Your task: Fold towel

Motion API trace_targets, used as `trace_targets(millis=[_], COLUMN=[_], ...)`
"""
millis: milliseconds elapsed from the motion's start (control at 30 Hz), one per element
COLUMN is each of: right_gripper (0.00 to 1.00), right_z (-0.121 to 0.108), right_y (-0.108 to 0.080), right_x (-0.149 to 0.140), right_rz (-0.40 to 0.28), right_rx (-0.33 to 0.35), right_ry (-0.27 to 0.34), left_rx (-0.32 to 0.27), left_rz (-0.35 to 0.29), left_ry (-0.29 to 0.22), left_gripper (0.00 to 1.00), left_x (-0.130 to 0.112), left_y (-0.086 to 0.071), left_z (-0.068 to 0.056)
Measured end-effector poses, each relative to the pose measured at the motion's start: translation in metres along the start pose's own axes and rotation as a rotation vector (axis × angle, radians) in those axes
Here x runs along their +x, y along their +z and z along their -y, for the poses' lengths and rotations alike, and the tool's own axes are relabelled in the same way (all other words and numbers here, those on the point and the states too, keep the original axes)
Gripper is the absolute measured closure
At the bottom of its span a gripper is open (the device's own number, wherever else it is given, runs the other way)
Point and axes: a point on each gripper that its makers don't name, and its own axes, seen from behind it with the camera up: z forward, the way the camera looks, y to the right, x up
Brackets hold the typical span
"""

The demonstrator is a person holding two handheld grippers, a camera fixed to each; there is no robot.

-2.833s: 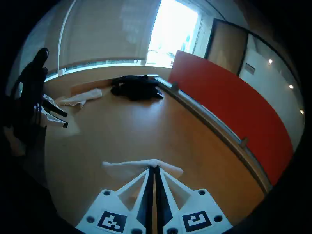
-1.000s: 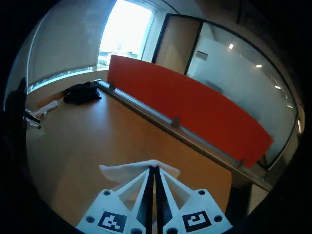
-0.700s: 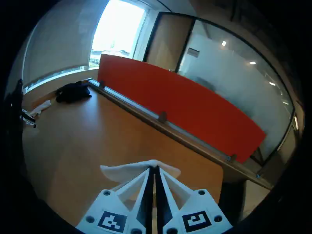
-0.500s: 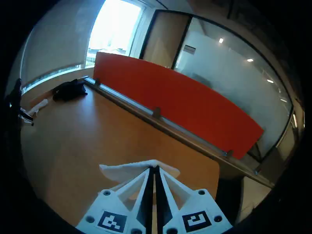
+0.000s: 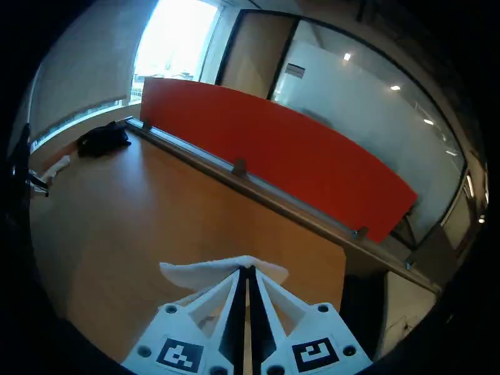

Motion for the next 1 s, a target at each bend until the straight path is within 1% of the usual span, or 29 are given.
trace_targets(millis=[167, 400, 700, 1000], right_gripper=[0.97, 0.97, 0.97, 0.97], right_z=[-0.004, -0.01, -0.002, -0.001], right_y=[-0.008, -0.028, -0.049, -0.058], right_x=[-0.015, -0.048, -0.087, -0.122], right_rz=[0.015, 0.051, 0.093, 0.138], right_rx=[-0.011, -0.033, -0.052, -0.081], right_ry=[0.008, 0.022, 0.035, 0.061], left_rx=[-0.002, -0.014, -0.029, -0.033], left_rz=[0.003, 0.006, 0.01, 0.007], left_ry=[0.007, 0.02, 0.034, 0.043], left_gripper=[0.09, 0.09, 0.09, 0.09], left_x=[-0.001, -0.003, -0.004, -0.004], left_y=[0.0, 0.001, 0.002, 0.0], left_z=[-0.004, -0.012, -0.02, -0.02])
